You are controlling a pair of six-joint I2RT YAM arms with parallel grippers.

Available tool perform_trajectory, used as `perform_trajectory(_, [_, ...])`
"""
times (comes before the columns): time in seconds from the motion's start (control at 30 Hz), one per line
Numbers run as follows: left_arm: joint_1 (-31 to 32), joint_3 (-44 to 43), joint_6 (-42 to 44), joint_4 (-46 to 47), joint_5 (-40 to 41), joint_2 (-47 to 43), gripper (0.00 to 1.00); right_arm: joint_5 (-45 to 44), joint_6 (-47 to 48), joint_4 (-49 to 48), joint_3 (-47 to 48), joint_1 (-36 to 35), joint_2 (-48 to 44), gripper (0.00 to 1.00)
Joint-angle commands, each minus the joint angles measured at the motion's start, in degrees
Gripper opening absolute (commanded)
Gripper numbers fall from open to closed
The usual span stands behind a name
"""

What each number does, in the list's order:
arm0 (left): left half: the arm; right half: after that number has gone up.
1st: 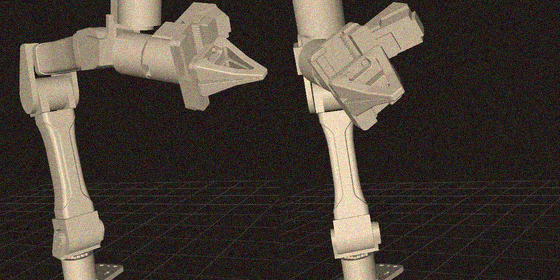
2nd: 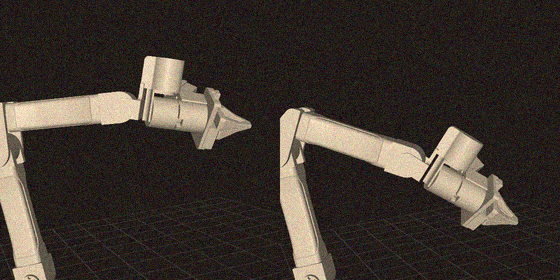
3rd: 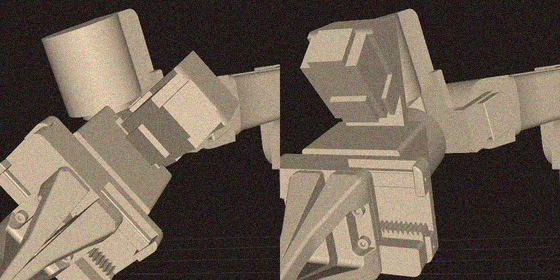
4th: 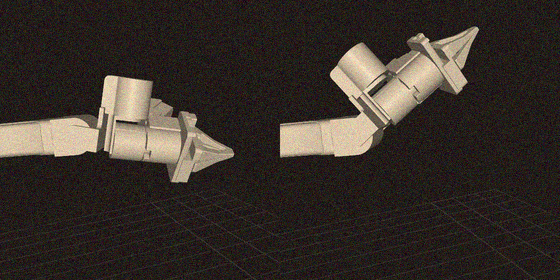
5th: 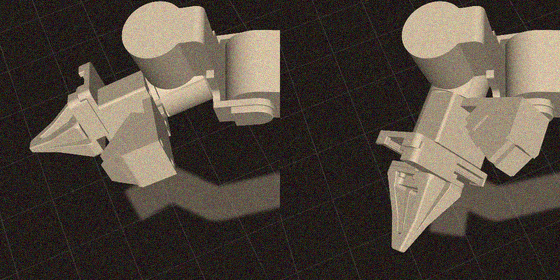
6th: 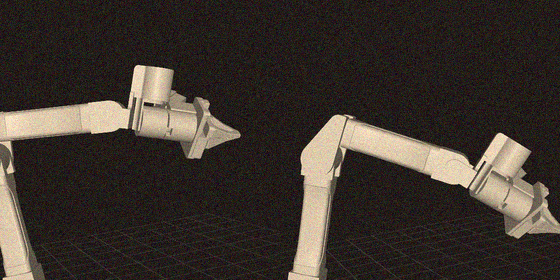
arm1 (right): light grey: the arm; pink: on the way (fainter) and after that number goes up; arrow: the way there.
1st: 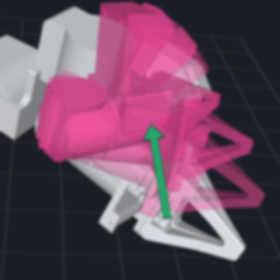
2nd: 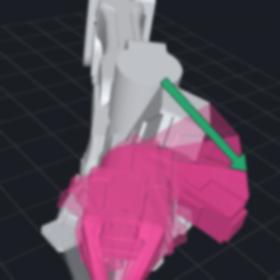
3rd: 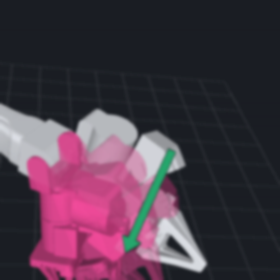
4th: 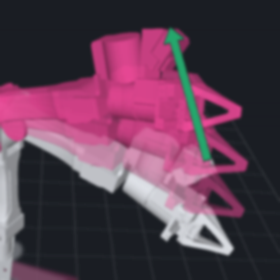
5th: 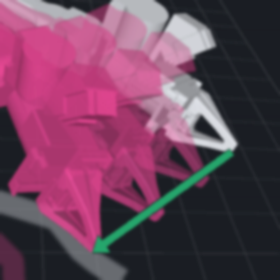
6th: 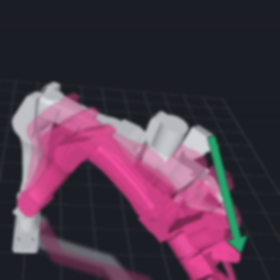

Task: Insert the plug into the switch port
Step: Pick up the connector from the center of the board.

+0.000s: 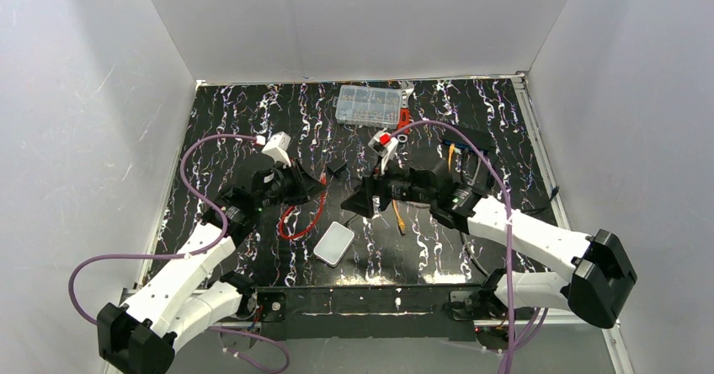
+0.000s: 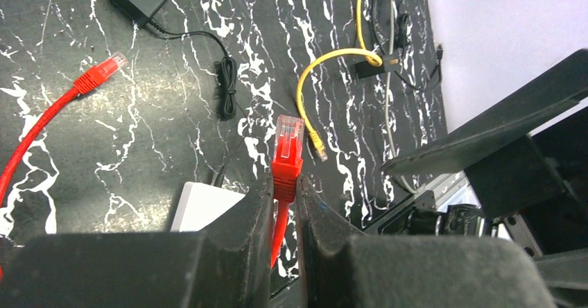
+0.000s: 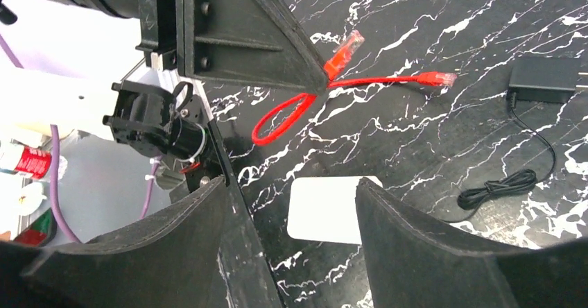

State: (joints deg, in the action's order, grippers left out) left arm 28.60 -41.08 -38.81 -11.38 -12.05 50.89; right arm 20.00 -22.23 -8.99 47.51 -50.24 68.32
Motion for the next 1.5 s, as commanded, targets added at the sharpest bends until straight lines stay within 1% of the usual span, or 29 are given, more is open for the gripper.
perform_trajectory(0.0, [0.05, 0.09, -3.40, 3.24, -0.07, -1.34, 0.00, -7.63, -3.62, -1.85, 5.56, -3.42, 2.95, 0.72])
perform_trajectory(0.4, [0.06, 0.57, -6.48, 4.52, 0.74, -1.95, 0.00, -14.73, -6.21, -3.59, 10.97, -6.74, 12.59, 0.65])
perform_trajectory(0.6, [0.05, -0.08, -7.27, 4.31, 0.43, -2.26, 0.00, -16.37, -7.01, -5.89, 11.50, -6.98, 15.06, 0.58])
perform_trajectory(0.83, [0.05, -0.03, -7.53, 3.93, 0.46, -2.79, 0.00, -15.94, -6.69, -7.90, 12.28, -7.06, 16.93, 0.35])
perform_trajectory(0.93, [0.05, -0.04, -7.58, 3.83, 0.28, -2.88, 0.00, -15.38, -6.53, -8.67, 12.45, -7.06, 17.30, 0.18])
perform_trajectory(0.97, [0.06, -0.05, -7.56, 3.61, 0.28, -2.97, 0.00, -15.23, -6.45, -8.80, 12.52, -7.08, 17.38, 0.11])
perform_trajectory(1.0, [0.05, -0.09, -7.47, 3.47, 0.28, -3.06, 0.00, -15.18, -6.46, -8.85, 12.52, -7.08, 17.37, 0.01])
perform_trajectory(1.2, [0.05, -1.46, -5.95, 1.48, -0.53, -3.77, 0.00, -15.10, -5.59, -9.91, 11.87, -7.15, 15.92, 0.01])
perform_trajectory(1.33, [0.07, -5.01, -2.87, -1.67, -3.44, -3.32, 0.00, -14.82, -4.13, -11.91, 10.18, -7.15, 13.16, 0.01])
perform_trajectory(1.37, [0.06, -5.94, -1.81, -2.75, -3.98, -3.34, 0.07, -14.55, -3.65, -12.31, 9.85, -7.16, 12.41, 0.01])
perform_trajectory(1.4, [0.05, -6.67, -0.64, -3.76, -4.16, -3.37, 0.17, -14.17, -3.00, -12.54, 9.75, -7.19, 11.78, 0.01])
perform_trajectory(1.43, [0.05, -7.67, 0.34, -5.12, -4.12, -3.70, 0.29, -13.69, -2.32, -12.57, 9.71, -7.15, 11.10, 0.01])
perform_trajectory(1.47, [0.05, -8.37, 1.23, -6.00, -4.12, -4.17, 0.37, -13.34, -1.46, -12.54, 9.64, -7.15, 10.19, 0.01])
